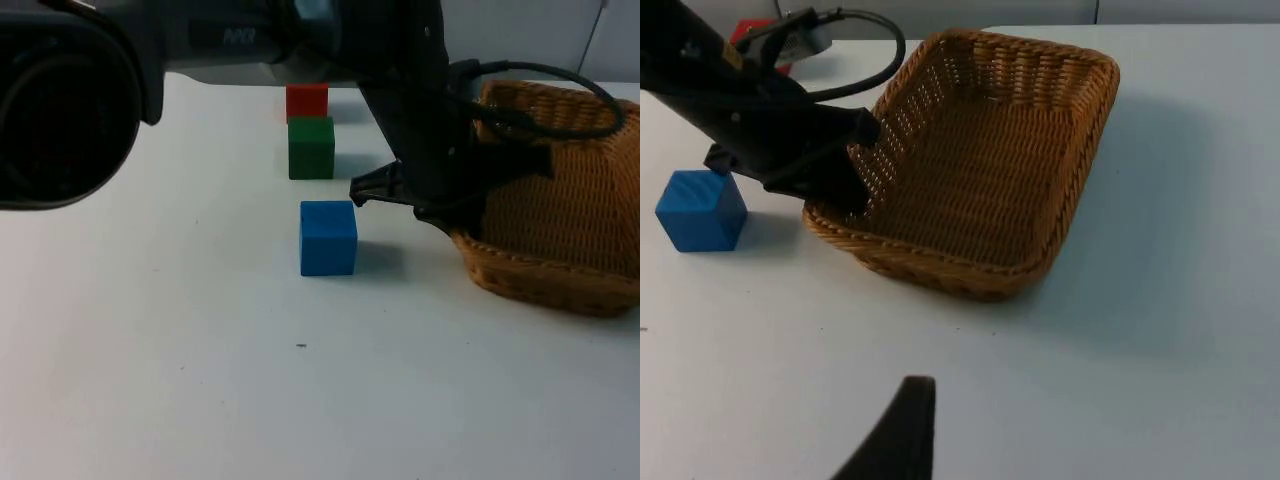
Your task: Pick up the basket with the left hand and place the blue cube into the basket with the right hand.
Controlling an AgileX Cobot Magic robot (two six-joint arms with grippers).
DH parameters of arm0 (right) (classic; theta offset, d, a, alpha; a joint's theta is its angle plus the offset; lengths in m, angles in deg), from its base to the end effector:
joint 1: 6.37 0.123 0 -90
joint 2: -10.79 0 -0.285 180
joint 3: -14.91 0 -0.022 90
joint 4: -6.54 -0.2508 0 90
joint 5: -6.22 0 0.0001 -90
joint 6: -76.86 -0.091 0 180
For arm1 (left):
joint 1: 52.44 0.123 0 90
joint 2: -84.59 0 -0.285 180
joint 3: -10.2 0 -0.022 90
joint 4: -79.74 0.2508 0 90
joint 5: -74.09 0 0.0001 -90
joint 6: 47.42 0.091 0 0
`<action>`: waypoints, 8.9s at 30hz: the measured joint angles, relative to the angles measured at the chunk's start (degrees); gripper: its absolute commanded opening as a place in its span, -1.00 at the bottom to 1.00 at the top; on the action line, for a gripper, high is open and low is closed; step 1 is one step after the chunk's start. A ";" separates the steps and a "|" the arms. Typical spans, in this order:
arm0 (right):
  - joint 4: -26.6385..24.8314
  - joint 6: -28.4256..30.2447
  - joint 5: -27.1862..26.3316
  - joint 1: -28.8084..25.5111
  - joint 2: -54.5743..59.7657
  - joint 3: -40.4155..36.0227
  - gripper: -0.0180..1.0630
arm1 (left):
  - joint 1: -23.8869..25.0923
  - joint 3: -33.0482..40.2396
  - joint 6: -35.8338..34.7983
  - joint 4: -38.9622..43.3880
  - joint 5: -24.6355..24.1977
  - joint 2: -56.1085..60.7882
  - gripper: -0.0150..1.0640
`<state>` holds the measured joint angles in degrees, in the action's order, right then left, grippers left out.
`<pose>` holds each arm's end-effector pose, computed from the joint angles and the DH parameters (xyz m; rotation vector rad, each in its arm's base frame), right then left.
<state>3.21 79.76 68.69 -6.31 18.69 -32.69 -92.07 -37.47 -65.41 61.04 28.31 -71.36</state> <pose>-0.0078 0.0047 0.2797 -0.0574 2.0570 0.0390 0.4072 -0.3644 0.1028 0.2844 2.7947 -0.6648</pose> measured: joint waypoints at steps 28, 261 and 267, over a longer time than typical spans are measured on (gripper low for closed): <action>0.11 -0.37 0.00 0.00 0.00 0.00 0.96 | 7.04 -0.45 3.23 -3.59 -12.43 16.75 -0.97; 0.02 -14.65 -16.05 48.34 137.24 96.30 -0.97 | 54.81 82.30 64.31 -33.16 2.59 58.72 -0.97; -1.89 -12.95 -14.62 48.34 139.74 98.08 -0.97 | 54.81 82.30 64.31 -33.27 2.59 58.72 -0.97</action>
<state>1.32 66.80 54.08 42.04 158.43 65.39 -37.27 44.83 -1.09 27.78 30.91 -12.64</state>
